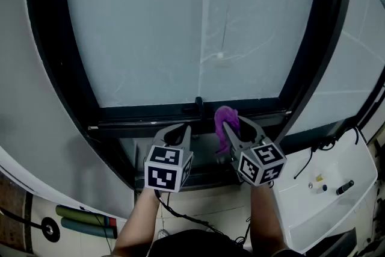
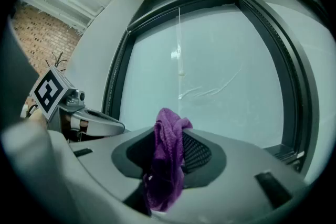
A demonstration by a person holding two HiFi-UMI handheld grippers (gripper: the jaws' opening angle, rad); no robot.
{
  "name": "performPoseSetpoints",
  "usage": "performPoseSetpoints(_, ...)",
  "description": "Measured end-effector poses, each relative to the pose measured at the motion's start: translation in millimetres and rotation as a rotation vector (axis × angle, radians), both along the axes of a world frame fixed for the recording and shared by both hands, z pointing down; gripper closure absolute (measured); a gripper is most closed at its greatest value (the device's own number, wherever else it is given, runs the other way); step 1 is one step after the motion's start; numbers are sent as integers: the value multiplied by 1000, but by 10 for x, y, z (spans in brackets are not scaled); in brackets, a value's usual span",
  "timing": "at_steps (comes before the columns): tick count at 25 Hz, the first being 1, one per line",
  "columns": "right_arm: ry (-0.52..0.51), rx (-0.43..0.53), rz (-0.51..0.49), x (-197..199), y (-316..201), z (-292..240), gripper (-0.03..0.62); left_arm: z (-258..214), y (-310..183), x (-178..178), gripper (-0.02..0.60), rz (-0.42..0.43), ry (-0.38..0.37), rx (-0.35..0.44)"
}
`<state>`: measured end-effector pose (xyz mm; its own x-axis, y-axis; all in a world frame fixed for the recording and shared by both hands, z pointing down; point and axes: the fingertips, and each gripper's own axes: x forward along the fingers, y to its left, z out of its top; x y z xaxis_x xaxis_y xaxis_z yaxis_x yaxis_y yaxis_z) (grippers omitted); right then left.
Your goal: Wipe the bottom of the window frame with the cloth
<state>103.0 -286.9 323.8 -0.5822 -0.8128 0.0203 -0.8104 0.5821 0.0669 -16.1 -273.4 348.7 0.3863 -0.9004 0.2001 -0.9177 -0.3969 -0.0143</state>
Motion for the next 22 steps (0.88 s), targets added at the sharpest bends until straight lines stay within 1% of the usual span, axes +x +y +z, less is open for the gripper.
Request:
performPoseSetpoints(4,3,10,30,190,-112,-32,451,-54,-63,143,572,22,13,17)
performPoseSetpoints(7,11,15,68,410,-208,-40,451,-97,-114,336,573,58,20,33)
performPoseSetpoints(14,40,29,181,1113,-534,-120,451,-160,-276,861,572,139,12,51)
performPoseSetpoints(22,88,50,295,1899,-1014,-225,451,-154,-472,1296,572,166,10,57)
